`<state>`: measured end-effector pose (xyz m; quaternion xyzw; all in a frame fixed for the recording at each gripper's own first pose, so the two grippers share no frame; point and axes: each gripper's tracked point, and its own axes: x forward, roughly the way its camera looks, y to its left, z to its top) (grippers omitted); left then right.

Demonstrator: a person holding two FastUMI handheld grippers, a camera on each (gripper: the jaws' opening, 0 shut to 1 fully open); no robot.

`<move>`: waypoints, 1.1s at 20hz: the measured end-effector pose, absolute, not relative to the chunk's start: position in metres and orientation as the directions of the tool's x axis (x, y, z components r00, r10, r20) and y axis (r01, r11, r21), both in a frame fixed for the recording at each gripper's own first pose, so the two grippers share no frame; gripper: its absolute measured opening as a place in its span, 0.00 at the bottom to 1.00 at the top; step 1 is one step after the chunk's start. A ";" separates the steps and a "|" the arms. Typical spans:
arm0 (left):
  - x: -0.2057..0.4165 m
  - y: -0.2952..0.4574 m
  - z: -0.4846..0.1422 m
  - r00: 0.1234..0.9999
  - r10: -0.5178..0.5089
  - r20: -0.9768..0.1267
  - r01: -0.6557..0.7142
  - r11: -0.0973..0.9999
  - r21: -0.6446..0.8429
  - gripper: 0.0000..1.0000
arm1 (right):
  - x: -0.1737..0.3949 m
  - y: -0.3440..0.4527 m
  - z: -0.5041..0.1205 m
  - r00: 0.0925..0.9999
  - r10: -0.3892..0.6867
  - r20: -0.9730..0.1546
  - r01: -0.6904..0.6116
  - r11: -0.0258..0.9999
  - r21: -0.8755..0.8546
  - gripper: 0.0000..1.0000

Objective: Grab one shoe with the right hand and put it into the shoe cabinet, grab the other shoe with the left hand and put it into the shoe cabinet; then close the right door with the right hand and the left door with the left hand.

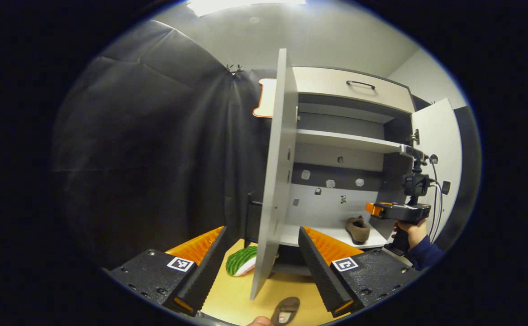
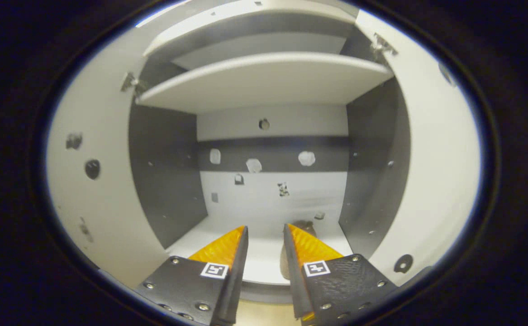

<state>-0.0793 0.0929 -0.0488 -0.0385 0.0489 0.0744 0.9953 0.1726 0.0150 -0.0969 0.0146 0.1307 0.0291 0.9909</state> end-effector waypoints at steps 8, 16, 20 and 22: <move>-0.054 0.044 -0.128 0.970 -0.030 -0.241 0.016 0.998 -0.060 0.96 | 0.076 0.009 0.004 0.992 0.068 -0.106 -0.065 0.997 0.036 0.43; -0.041 0.020 -0.264 0.856 -0.134 -0.500 0.141 0.990 -0.024 0.96 | 0.013 -0.009 0.045 0.998 0.055 -0.009 -0.054 0.995 0.085 0.43; -0.050 0.014 -0.349 0.707 -0.154 -0.691 0.194 0.981 -0.020 0.96 | 0.000 -0.016 0.049 0.999 0.031 0.015 -0.032 0.998 0.061 0.46; -0.053 0.020 -0.372 0.624 -0.159 -0.765 0.193 0.980 -0.046 0.97 | -0.002 -0.019 0.047 0.999 0.023 0.027 -0.023 0.999 0.029 0.46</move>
